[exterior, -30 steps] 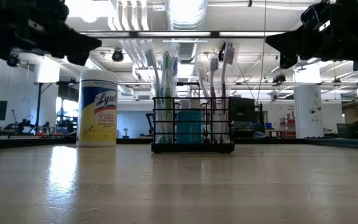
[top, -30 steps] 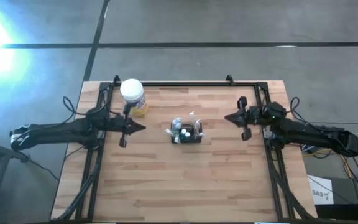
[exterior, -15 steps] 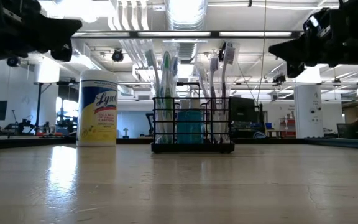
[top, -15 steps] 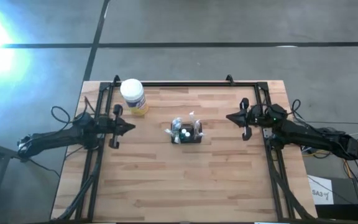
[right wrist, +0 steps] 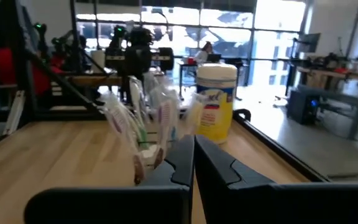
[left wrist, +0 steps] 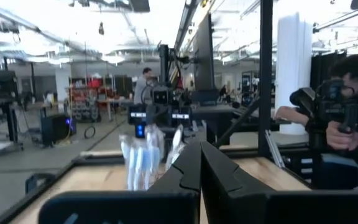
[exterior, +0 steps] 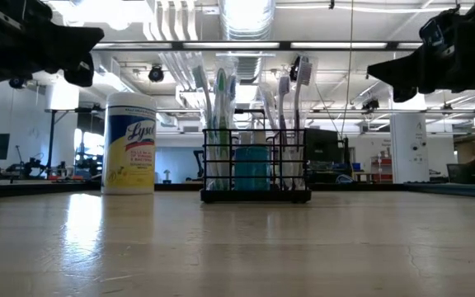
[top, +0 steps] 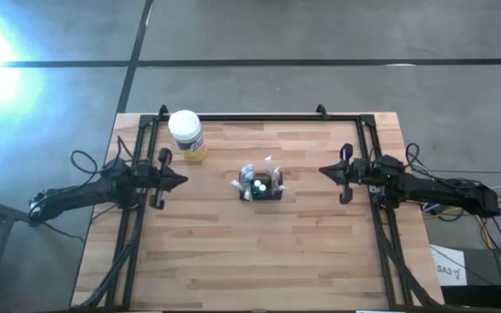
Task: Pick & Place toothbrushing station
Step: Return to Home Position
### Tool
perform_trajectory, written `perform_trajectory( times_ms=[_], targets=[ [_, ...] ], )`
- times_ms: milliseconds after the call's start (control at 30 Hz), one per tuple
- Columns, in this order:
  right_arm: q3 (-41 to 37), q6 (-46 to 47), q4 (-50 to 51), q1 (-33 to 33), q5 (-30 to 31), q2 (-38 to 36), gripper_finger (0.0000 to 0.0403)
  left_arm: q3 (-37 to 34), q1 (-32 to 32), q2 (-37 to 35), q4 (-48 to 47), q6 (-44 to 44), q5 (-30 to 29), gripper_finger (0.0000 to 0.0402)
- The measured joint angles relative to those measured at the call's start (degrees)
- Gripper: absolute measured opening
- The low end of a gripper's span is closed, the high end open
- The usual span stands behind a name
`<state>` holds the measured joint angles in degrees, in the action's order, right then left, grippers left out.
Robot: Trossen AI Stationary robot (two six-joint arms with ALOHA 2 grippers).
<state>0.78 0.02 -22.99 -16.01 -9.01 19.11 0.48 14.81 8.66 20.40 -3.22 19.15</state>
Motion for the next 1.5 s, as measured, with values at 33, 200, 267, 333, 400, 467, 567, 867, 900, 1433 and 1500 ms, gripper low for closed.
perform_trajectory(
  times_ms=[33,200,267,333,400,467,567,867,900,1433,1500],
  targets=[
    [-0.3,0.0,0.7,0.7,1.6,-0.7,0.0008,0.0,0.0,0.0,-0.7,-0.2,0.0,0.0000],
    [-0.3,-1.5,3.6,3.4,4.7,-3.9,0.0008,0.0,0.0,-0.4,-1.4,1.2,0.1,0.0000],
    [-0.3,-1.7,3.6,4.5,4.7,-5.2,0.0008,0.0,0.0,-1.0,-1.4,1.2,0.1,0.0000],
    [-0.3,-1.7,4.3,5.9,4.7,-6.6,0.0008,0.0,0.0,-2.0,-1.5,1.1,0.8,0.0000],
    [-0.3,-1.8,5.4,7.3,4.7,-8.2,0.0008,-0.1,-0.1,-3.2,-2.5,0.6,1.3,0.0000],
    [-0.3,-2.4,6.7,8.9,4.7,-9.3,0.0008,-0.1,-0.2,-4.4,-4.2,0.0,1.3,0.0000],
    [-0.3,-3.8,8.3,11.4,5.0,-10.6,0.0008,-0.1,-0.9,-6.2,-8.3,0.5,1.3,0.0000],
    [-0.3,-2.6,17.7,13.9,8.3,-19.1,0.0008,0.3,-1.6,-8.6,-17.0,2.1,1.0,0.0000],
    [-0.3,-2.2,18.1,13.9,9.4,-19.1,0.0008,0.3,-1.6,-8.6,-17.2,2.1,1.0,0.0000],
    [-0.3,-1.2,16.9,14.0,12.0,-19.0,0.0008,-0.1,-2.3,-8.6,-15.4,1.7,-4.3,0.0000],
    [-0.3,-1.3,16.9,14.0,12.0,-19.0,0.0008,-0.1,-2.3,-8.5,-15.4,1.5,-4.3,0.0000]
  ],
)
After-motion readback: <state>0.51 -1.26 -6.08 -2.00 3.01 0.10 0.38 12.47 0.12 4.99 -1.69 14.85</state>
